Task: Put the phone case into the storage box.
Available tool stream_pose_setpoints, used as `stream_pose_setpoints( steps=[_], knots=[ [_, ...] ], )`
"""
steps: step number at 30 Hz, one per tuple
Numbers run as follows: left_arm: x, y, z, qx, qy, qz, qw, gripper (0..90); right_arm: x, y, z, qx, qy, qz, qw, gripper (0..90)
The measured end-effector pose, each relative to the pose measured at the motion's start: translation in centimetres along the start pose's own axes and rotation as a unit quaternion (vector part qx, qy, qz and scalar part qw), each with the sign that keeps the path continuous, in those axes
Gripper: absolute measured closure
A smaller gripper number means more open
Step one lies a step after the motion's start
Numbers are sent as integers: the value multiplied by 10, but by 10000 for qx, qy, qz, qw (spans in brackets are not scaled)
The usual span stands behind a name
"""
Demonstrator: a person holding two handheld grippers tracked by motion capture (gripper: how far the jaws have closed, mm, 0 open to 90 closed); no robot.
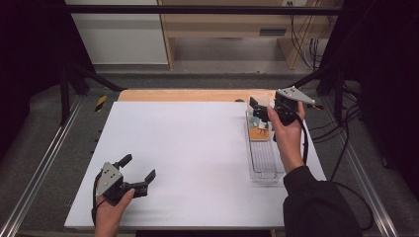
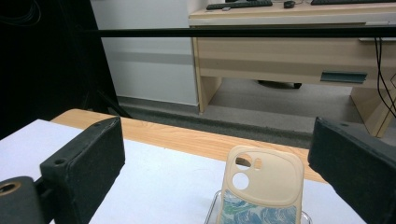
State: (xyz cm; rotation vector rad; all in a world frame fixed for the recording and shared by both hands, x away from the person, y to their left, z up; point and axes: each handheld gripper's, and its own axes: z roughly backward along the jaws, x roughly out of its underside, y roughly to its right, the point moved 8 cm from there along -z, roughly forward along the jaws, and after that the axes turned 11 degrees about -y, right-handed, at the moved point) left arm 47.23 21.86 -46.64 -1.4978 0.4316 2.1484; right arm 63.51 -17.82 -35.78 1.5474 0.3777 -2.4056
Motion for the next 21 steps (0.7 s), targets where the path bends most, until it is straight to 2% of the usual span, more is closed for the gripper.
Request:
stream_pose_setpoints(
  steps=[7,10,15,18,21],
  knots=[
    [0,-1,1,-2,0,4,10000,12,-4,-3,12,-107,96,103,9998,50],
    [-1,-2,5,-18,-55,-107,9999,12,-5,-1,19,-124,127,80,9998,51],
    [3,-16,17,-158,-45,-98,9998,10,-6,4,29,-142,184,37,9997,53],
    [6,-28,21,-262,-24,19,9997,10,-6,7,35,-136,199,60,9997,53],
    [8,-34,23,-256,13,114,9996,11,-6,12,41,-124,186,57,9997,53]
  ],
)
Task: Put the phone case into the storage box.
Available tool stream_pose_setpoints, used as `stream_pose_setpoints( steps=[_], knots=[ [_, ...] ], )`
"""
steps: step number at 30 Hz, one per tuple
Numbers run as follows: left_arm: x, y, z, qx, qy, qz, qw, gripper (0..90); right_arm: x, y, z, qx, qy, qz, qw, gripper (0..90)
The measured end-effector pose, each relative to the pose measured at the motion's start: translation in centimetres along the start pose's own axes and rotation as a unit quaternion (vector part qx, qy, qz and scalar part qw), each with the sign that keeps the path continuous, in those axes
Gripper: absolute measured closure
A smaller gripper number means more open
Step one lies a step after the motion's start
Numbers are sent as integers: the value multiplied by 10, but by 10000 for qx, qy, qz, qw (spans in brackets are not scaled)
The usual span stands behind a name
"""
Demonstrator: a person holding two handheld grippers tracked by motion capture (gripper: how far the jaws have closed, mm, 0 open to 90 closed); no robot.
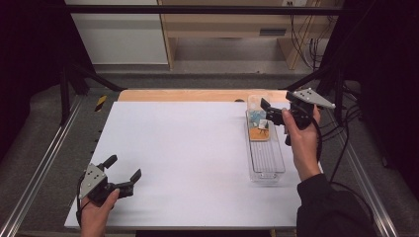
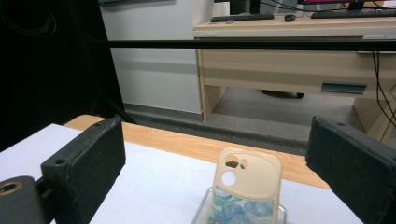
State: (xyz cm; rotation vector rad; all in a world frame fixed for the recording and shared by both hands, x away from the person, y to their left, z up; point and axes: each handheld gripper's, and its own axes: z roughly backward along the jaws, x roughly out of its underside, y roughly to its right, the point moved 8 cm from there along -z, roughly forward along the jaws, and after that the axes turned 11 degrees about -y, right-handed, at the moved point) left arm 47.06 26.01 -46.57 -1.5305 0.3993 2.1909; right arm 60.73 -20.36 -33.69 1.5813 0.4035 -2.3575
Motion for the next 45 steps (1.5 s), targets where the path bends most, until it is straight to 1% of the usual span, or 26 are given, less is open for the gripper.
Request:
stream_pose_setpoints(
  steps=[3,7,12,18,22,28,32,38,45],
  knots=[
    [2,-3,-1,-8,1,72,10000,11,0,4,6,0,11,5,10000,53],
    [4,-2,-2,24,2,76,10000,12,2,7,11,11,-2,-5,10000,58],
    [2,0,-1,28,40,64,10000,12,6,9,16,-7,-47,-8,10000,58],
    [2,2,-2,45,35,35,10000,12,10,7,20,-46,-89,156,9998,55],
    [2,2,-1,52,37,37,10000,11,11,7,26,-51,-80,223,9997,51],
    [2,3,-1,64,40,38,10000,11,11,11,35,-50,-45,234,9997,42],
    [1,5,-1,101,49,21,9999,11,13,13,41,-90,-58,226,9997,39],
    [1,4,0,88,48,22,9999,11,15,17,48,-132,-15,202,9997,35],
    [1,6,0,108,52,25,9999,11,17,17,55,-151,30,209,9997,29]
  ],
)
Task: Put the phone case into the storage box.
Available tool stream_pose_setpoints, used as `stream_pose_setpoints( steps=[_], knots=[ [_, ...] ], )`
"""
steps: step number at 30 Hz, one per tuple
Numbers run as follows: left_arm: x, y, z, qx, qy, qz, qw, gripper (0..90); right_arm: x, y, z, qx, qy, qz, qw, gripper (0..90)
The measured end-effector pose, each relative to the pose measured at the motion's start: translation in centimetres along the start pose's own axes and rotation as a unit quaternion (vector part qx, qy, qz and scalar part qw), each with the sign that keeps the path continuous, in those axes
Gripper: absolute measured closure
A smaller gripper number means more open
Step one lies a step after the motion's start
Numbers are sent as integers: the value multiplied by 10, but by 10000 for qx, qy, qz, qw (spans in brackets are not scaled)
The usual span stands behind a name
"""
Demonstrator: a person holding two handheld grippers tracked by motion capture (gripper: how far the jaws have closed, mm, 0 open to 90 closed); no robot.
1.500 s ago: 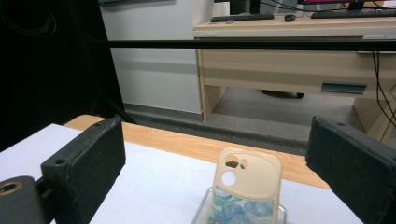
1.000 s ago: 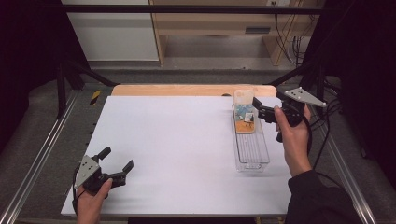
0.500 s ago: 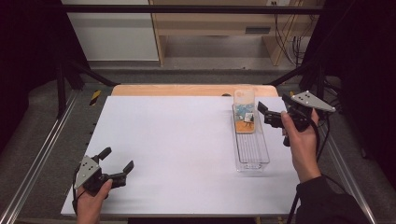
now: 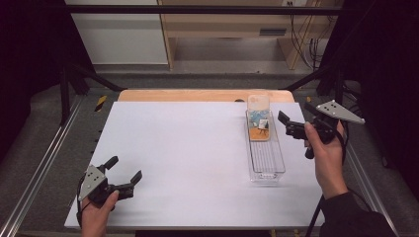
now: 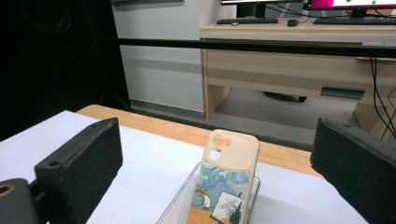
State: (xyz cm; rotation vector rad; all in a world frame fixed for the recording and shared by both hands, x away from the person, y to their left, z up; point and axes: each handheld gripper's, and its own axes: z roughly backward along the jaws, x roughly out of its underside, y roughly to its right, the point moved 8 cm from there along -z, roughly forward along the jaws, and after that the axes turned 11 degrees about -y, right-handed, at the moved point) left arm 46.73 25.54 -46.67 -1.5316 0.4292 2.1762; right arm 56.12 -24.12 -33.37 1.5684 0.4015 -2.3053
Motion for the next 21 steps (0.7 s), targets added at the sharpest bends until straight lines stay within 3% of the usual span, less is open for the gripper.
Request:
stream_pose_setpoints(
  steps=[11,21],
  knots=[
    [0,1,0,14,-9,-20,10000,11,7,-2,6,-60,-7,178,9998,32],
    [0,3,0,44,-5,-38,10000,11,16,8,13,27,213,227,9995,32]
  ],
)
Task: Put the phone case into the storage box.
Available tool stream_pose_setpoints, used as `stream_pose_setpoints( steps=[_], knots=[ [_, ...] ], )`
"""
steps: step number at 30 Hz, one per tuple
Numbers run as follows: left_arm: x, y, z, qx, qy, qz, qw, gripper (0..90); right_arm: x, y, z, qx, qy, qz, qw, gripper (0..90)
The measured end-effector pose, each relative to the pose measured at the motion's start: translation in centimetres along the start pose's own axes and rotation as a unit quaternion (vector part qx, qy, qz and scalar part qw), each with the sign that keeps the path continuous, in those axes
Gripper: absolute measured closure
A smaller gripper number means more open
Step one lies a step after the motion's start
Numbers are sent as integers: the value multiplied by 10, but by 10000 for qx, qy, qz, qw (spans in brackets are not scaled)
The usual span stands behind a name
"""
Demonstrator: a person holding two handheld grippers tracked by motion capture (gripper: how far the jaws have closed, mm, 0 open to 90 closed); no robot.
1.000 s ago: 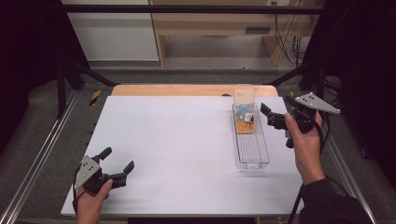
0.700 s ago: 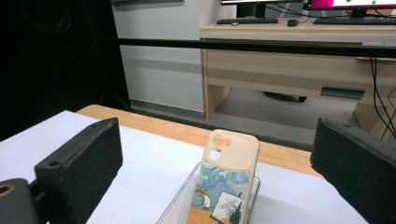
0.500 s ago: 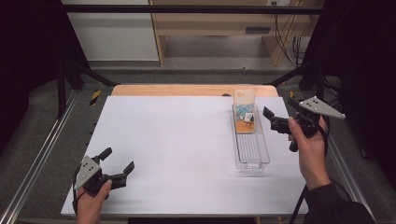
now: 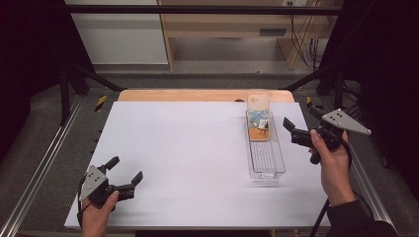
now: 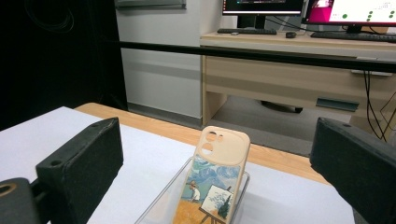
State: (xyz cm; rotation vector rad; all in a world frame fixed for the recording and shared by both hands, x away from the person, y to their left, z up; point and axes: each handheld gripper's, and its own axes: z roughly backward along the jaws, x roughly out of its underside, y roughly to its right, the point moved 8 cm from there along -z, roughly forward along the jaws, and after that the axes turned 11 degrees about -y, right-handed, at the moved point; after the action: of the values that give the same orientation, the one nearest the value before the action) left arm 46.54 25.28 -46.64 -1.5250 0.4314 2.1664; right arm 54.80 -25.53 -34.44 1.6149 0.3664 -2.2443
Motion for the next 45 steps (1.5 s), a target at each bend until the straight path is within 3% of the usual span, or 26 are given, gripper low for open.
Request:
stream_pose_setpoints(
  steps=[13,24,45],
  knots=[
    [0,5,-1,73,-7,-1,10000,10,11,8,16,6,387,95,9992,27],
    [0,8,-1,120,3,-36,9999,10,27,13,27,57,466,59,9989,24],
    [0,10,-1,149,7,-58,9999,12,55,6,38,-33,454,20,9990,24]
  ],
)
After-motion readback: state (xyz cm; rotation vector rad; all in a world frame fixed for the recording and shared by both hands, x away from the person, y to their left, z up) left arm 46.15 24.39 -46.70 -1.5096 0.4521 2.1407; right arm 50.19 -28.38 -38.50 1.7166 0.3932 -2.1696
